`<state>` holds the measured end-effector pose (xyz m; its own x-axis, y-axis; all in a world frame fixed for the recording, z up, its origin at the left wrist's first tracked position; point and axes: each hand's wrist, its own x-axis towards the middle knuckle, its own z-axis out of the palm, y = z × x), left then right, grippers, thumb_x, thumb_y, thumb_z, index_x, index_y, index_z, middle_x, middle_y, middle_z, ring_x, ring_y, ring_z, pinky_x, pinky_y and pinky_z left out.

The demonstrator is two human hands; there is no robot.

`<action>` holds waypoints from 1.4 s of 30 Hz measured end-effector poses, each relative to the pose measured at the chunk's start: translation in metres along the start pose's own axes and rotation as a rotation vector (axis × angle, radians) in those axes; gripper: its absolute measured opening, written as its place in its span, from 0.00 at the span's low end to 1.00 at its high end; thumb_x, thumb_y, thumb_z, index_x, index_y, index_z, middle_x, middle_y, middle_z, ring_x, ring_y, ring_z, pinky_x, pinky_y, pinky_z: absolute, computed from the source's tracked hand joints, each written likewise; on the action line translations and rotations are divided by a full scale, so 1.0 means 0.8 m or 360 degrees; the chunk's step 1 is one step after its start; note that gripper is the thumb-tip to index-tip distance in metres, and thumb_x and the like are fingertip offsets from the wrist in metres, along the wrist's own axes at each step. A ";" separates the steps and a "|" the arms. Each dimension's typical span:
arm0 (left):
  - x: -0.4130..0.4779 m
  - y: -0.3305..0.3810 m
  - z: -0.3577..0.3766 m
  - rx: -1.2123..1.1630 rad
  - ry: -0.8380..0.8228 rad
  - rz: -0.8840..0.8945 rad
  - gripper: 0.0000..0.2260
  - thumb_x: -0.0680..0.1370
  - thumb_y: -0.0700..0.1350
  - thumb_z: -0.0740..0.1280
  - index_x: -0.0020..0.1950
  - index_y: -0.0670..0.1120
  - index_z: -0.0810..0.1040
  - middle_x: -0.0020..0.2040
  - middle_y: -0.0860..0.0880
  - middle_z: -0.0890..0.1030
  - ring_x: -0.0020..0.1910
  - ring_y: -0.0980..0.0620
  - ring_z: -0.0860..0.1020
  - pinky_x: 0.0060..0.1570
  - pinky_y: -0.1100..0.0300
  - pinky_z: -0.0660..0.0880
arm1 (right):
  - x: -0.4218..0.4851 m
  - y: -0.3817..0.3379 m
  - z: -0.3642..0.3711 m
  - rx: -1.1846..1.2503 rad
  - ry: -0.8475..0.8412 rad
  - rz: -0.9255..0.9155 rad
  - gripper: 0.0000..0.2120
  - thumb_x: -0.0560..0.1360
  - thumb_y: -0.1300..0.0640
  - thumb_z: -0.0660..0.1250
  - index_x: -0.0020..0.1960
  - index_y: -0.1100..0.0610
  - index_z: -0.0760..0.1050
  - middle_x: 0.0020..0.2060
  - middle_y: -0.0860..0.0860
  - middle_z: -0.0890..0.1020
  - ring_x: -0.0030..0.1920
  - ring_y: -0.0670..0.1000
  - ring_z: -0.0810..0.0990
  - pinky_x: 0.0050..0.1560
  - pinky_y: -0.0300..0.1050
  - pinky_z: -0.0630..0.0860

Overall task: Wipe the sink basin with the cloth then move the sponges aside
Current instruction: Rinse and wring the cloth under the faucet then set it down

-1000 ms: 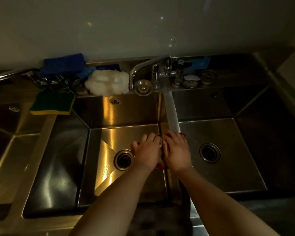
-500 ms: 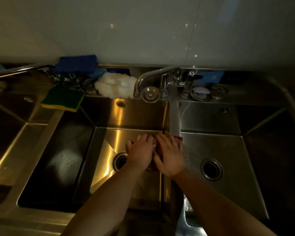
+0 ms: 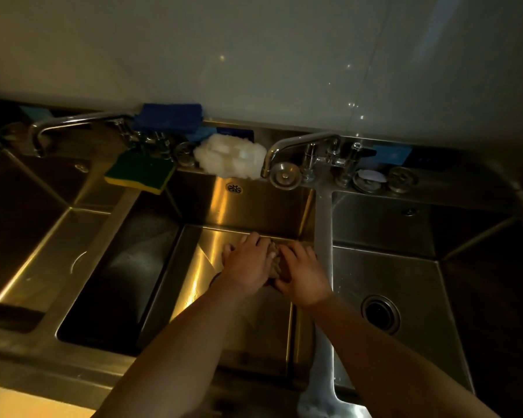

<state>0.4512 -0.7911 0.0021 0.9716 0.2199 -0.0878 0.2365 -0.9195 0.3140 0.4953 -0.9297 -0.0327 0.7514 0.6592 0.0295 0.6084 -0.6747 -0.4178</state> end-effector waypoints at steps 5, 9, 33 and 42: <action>-0.028 -0.058 -0.024 -0.0007 -0.0177 0.0170 0.34 0.68 0.56 0.66 0.72 0.51 0.60 0.66 0.51 0.63 0.66 0.49 0.61 0.58 0.48 0.59 | 0.011 -0.044 0.008 0.0026 -0.0033 0.0016 0.31 0.72 0.50 0.68 0.72 0.55 0.63 0.67 0.53 0.69 0.66 0.56 0.64 0.63 0.52 0.68; -0.059 -0.103 -0.045 0.0213 -0.0134 0.0213 0.36 0.70 0.51 0.67 0.74 0.51 0.55 0.71 0.51 0.60 0.69 0.50 0.58 0.64 0.46 0.60 | 0.013 -0.092 0.020 0.0044 -0.0054 0.0024 0.31 0.72 0.53 0.67 0.72 0.52 0.61 0.68 0.51 0.67 0.67 0.55 0.62 0.65 0.53 0.67; -0.287 -0.438 -0.199 0.0645 0.0319 -0.0194 0.28 0.75 0.53 0.66 0.72 0.52 0.59 0.68 0.50 0.68 0.66 0.47 0.67 0.63 0.41 0.62 | 0.049 -0.507 0.148 0.0289 0.0078 -0.0279 0.27 0.72 0.52 0.68 0.68 0.48 0.63 0.65 0.49 0.67 0.68 0.51 0.61 0.66 0.58 0.64; -0.276 -0.563 -0.229 0.0667 0.0326 -0.0323 0.23 0.77 0.51 0.64 0.70 0.51 0.61 0.66 0.50 0.69 0.63 0.46 0.69 0.61 0.44 0.64 | 0.136 -0.599 0.206 0.0330 -0.0041 -0.0362 0.27 0.72 0.51 0.68 0.68 0.49 0.63 0.65 0.50 0.67 0.67 0.51 0.63 0.66 0.55 0.65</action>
<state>0.1323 -0.3662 0.0530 0.8988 0.4284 0.0925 0.4364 -0.8942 -0.0999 0.2431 -0.4801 0.0214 0.5936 0.7955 0.1217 0.6930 -0.4284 -0.5798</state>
